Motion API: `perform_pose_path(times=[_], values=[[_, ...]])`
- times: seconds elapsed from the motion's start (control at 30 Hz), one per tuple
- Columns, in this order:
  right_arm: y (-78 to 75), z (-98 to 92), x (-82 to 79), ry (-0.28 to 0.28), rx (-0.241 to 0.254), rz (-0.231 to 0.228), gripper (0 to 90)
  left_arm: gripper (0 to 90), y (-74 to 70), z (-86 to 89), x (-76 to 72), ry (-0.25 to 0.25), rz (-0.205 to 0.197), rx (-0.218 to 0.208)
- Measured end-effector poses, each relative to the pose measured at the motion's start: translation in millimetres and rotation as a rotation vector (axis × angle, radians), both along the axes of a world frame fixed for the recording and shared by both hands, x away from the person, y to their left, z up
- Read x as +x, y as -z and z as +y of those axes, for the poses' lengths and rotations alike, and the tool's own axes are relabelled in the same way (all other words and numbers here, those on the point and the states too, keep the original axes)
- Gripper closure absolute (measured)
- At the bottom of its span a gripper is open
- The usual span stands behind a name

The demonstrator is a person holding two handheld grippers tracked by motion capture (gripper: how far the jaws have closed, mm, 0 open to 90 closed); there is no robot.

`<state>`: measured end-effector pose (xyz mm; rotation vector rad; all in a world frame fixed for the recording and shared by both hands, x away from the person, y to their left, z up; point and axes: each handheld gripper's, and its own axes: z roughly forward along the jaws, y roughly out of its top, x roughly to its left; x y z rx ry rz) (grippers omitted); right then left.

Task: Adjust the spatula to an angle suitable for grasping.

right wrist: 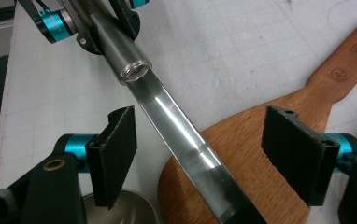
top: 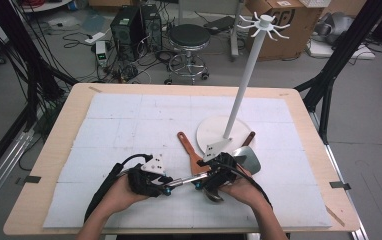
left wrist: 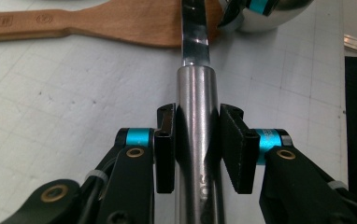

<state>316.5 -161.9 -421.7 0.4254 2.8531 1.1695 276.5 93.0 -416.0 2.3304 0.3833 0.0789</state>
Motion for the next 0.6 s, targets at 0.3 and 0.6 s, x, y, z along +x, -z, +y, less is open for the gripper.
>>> perform_pose_path(times=[0.3, 0.6], values=[[5.5, 1.6, 0.8, -0.031, -0.039, 0.03, 32.0, 75.5, -0.3, -9.7, 4.6, 0.006, 0.007, 0.025], [8.1, 4.4, 1.2, -0.06, -0.069, 0.022, 45.4, 74.3, 6.6, -6.0, 2.6, 0.002, -0.001, 0.01]])
